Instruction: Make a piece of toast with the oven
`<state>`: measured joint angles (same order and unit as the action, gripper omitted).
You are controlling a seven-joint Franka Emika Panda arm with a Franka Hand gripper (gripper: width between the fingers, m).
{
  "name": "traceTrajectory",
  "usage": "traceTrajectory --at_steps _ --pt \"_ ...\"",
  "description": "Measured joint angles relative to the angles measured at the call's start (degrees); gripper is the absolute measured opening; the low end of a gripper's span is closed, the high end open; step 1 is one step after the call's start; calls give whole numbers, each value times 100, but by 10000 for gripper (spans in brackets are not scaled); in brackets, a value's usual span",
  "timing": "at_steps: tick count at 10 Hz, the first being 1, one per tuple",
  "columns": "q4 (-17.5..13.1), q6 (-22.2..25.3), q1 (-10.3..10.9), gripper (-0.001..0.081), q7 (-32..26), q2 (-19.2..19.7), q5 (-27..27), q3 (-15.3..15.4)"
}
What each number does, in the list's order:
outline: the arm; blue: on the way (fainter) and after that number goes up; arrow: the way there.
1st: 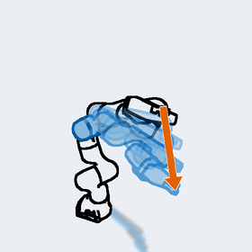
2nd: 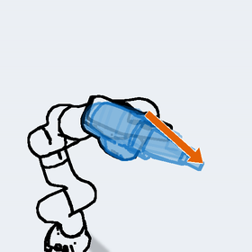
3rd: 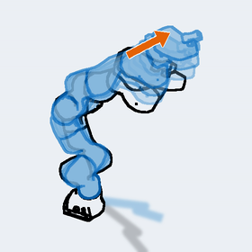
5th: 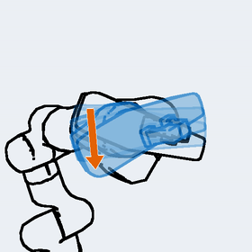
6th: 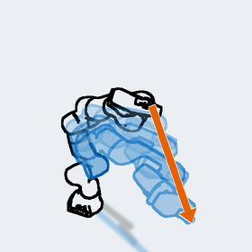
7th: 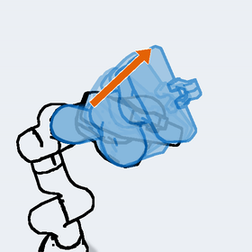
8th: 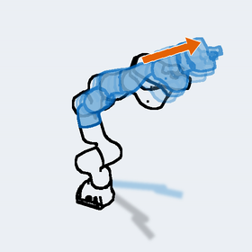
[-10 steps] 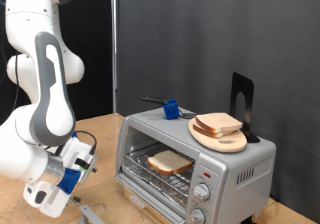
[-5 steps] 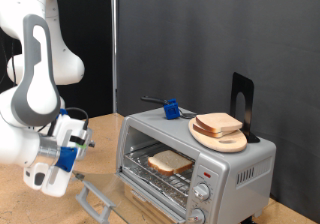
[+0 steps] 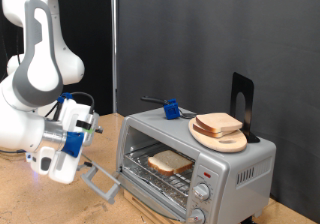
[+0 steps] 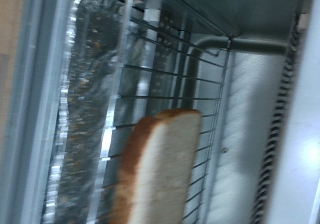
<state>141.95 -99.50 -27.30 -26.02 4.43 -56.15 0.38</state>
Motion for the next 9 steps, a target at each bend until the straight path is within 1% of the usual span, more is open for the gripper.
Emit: traceTrajectory --at_steps 2,4,6,9 --pt "160 151 55 805 -2 -236 -55 136" --pt "407 313 120 805 -1 -548 -267 280" --pt "642 361 206 805 66 -872 -527 418" --pt "854 317 237 805 247 -1216 -589 563"
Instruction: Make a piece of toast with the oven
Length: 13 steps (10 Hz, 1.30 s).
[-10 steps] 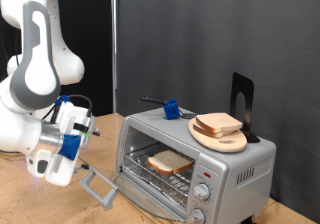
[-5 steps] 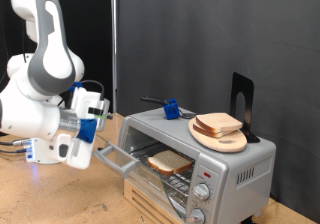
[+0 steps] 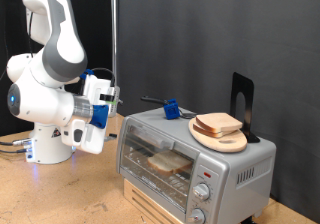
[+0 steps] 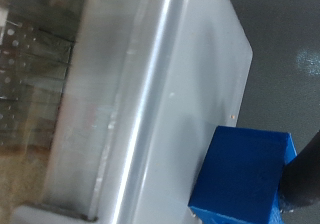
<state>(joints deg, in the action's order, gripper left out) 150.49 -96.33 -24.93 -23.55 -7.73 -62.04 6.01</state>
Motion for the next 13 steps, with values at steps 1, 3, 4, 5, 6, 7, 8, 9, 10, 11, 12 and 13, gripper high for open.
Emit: traceTrajectory --at_steps 1,3,4,5,6,7,8,9,10,11,12,13 --pt "20 -24 0 805 61 -46 -7 9" --pt "-20 -33 -77 805 308 -62 343 -28" --pt "-81 -22 -167 805 437 -61 554 -104" --pt "-174 -10 -277 805 581 -59 641 -199" --pt "-250 -7 -348 805 688 -25 653 -251" --pt "-237 -5 -342 805 657 -24 653 -234" --pt "-289 393 -354 805 705 15 654 -266" --pt "-464 983 -398 805 743 128 603 -376" --pt "-738 1481 -453 805 785 332 486 -487" --pt "-1017 1737 -483 805 815 579 289 -553" --pt "-1245 1751 -490 805 918 791 37 -564" --pt "-1416 1577 -487 805 960 939 -252 -543"
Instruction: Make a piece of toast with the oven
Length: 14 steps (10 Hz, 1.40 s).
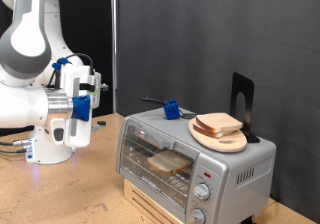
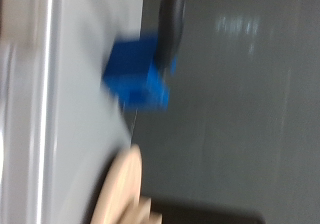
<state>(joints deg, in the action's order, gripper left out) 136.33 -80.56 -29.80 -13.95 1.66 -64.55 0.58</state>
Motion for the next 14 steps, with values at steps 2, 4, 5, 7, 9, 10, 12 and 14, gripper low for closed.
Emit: traceTrajectory --at_steps 2,4,5,7,9,10,12,14 --pt "-295 -537 48 805 16 229 -336 114" --pt "-637 -945 97 805 -13 504 -559 251" --pt "-805 -1044 113 805 -57 681 -623 297" --pt "-832 -870 94 805 19 715 -613 291" --pt "-1228 -655 72 805 25 1080 -937 300" --pt "-1444 -709 76 805 -23 1304 -1160 324" --pt "-1852 -1077 124 805 -116 1670 -1323 381" --pt "-2268 -1572 234 805 -264 2008 -1318 440"
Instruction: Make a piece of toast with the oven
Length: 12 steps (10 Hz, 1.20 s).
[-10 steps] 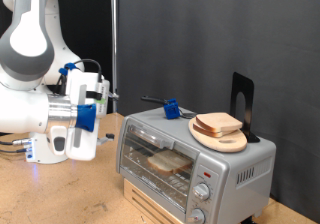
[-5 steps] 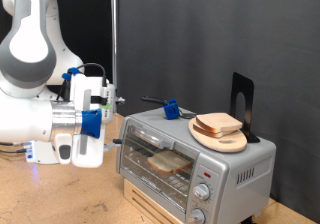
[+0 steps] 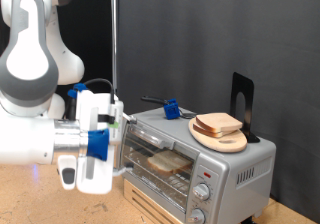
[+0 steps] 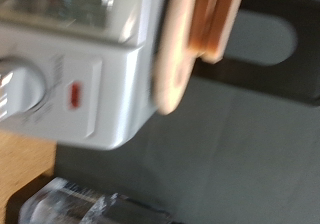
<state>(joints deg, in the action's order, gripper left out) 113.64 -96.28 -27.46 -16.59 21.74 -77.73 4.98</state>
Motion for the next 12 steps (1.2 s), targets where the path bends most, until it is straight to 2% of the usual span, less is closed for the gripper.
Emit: traceTrajectory --at_steps 3,4,6,7,9,12 --pt "-603 -557 152 805 -65 545 -128 46" --pt "-594 -518 146 805 -63 544 -120 46" --pt "-681 12 91 805 -84 612 163 24" --pt "-888 330 48 805 -157 787 308 22" --pt "-1461 456 39 805 -452 1331 430 26" --pt "-1989 -251 170 805 -749 1883 102 76"
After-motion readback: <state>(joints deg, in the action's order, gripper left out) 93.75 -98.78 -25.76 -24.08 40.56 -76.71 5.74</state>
